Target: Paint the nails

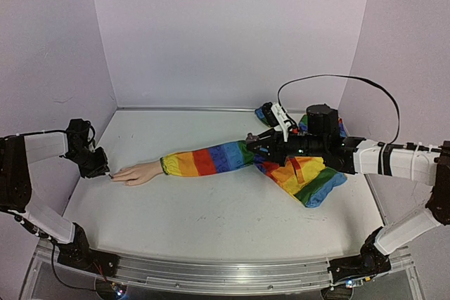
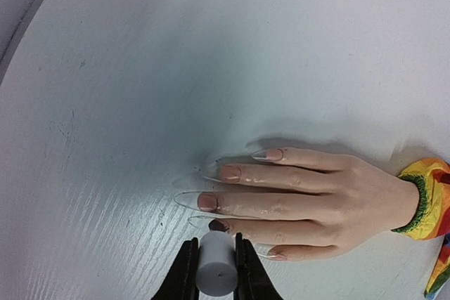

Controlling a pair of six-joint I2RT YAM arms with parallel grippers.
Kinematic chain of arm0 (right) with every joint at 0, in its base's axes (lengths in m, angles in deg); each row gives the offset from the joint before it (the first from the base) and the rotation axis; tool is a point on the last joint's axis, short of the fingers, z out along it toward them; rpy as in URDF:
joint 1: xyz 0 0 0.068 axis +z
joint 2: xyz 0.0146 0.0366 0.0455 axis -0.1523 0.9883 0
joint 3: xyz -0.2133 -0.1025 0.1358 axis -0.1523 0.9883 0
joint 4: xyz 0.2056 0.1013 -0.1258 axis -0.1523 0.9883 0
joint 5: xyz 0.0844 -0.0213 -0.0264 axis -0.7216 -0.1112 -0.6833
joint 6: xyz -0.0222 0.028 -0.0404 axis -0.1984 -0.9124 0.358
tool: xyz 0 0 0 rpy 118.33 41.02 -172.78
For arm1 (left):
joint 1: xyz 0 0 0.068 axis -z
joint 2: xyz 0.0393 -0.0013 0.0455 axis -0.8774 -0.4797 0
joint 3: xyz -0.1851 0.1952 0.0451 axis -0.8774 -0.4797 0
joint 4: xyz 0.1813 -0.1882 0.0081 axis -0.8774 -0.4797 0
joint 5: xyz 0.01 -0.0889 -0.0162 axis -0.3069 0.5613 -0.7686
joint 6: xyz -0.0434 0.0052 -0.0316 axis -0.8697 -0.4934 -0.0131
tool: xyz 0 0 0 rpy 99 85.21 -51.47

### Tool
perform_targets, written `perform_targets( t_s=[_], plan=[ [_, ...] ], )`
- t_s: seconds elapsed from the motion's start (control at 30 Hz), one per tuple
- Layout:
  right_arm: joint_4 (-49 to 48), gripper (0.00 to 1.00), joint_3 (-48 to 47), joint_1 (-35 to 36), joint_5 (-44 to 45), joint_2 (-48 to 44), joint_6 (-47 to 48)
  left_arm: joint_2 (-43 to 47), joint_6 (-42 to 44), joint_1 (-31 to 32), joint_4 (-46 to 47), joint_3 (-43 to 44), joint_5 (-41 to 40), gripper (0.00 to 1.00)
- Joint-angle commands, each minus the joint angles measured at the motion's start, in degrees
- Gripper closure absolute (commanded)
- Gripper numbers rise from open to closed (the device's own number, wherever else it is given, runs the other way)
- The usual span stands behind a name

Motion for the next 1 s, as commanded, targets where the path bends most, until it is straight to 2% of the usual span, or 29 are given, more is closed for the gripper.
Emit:
perform_targets(
  t_s=[0.0, 0.97],
  plan=[
    [-3.43, 1.00, -2.01, -0.29, -1.51, 0.01, -0.12, 0.95, 0.72, -0.39, 0.41, 0.08, -1.16, 1.00],
    [-3.43, 1.00, -1.67, -0.47, -1.70, -0.01, -0.25, -0.09, 0.80, -0.39, -0.21, 0.67, -3.14, 1.00]
  ],
)
